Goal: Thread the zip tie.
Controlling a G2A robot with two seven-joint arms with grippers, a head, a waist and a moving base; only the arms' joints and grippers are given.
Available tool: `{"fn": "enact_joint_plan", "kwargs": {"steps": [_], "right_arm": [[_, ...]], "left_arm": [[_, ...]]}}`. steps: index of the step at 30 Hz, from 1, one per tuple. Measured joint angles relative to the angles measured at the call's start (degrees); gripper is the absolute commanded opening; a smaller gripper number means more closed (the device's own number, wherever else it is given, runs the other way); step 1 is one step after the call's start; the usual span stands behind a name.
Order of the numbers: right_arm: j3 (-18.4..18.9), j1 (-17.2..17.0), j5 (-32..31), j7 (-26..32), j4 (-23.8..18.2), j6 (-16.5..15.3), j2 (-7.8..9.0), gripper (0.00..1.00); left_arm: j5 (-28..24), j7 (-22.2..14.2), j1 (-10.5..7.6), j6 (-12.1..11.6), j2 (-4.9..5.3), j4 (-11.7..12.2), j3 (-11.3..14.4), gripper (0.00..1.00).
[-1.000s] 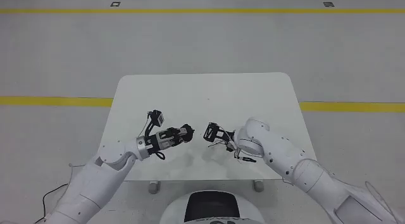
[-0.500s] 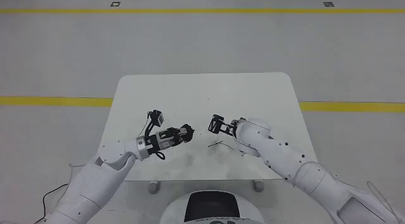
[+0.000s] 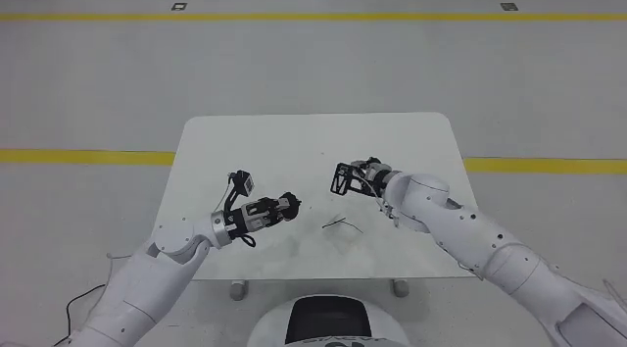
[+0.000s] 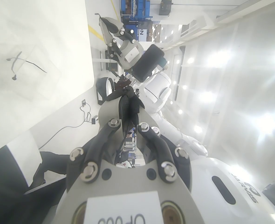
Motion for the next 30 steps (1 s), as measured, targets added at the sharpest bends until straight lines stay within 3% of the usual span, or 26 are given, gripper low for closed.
{"fn": "enact_joint_plan", "kwargs": {"steps": [8,17,30], "right_arm": [[-9.87,5.65,0.0,-12.61,2.01,6.48,4.28,0.0],[-20.97,12.45,0.0,-18.92,3.19,14.1,6.64,0.0],[-21.02,12.55,0.0,-18.94,3.2,14.19,6.65,0.0]], "left_arm": [[0.0,0.0,0.0,0.0,0.0,0.0,0.0,0.0],[0.0,0.0,0.0,0.0,0.0,0.0,0.0,0.0],[0.0,0.0,0.0,0.0,0.0,0.0,0.0,0.0]]}}
